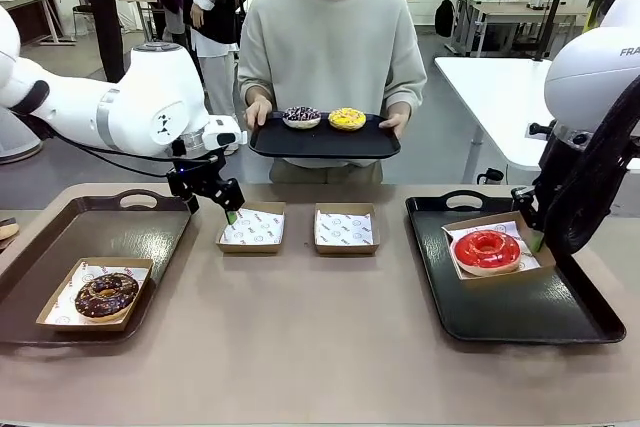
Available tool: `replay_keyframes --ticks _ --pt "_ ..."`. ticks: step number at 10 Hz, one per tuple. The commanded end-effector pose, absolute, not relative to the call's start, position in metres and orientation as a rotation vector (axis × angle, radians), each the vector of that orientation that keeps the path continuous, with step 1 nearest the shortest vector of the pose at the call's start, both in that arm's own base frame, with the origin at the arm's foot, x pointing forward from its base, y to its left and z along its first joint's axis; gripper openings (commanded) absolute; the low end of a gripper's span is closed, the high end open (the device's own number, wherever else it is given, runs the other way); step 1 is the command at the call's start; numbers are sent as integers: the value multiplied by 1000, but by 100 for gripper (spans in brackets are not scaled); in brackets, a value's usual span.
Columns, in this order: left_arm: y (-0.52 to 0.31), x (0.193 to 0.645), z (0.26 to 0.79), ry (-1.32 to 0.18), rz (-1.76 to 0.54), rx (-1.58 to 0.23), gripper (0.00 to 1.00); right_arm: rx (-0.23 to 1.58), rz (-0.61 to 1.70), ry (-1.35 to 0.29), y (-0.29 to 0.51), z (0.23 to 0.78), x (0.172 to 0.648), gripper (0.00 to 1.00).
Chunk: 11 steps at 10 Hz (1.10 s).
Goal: Individually package the donuts and arrange them on the tray.
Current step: Place the picked Paper togo box on the Handle tray while simultaneously picking up another Paper togo box from the table with the other hand.
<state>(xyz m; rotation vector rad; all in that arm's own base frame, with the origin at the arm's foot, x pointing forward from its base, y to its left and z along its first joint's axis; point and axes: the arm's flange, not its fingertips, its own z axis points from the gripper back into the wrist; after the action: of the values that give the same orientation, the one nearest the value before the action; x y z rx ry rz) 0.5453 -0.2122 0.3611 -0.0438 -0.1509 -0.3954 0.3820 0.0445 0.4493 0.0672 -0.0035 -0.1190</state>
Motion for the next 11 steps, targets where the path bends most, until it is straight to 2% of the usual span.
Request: replay_keyframes --ticks 1,2,9,11 --pt "-220 554 364 -189 -350 -56 100 69 -88 -15 38 441 383 1" --pt "-212 545 361 -151 -395 -44 100 64 -92 -6 39 441 384 1" --pt "-212 545 361 -151 -395 -44 100 67 -117 -1 44 448 382 1" --pt "-212 555 361 -167 -284 -49 100 38 -110 1 46 436 384 1"
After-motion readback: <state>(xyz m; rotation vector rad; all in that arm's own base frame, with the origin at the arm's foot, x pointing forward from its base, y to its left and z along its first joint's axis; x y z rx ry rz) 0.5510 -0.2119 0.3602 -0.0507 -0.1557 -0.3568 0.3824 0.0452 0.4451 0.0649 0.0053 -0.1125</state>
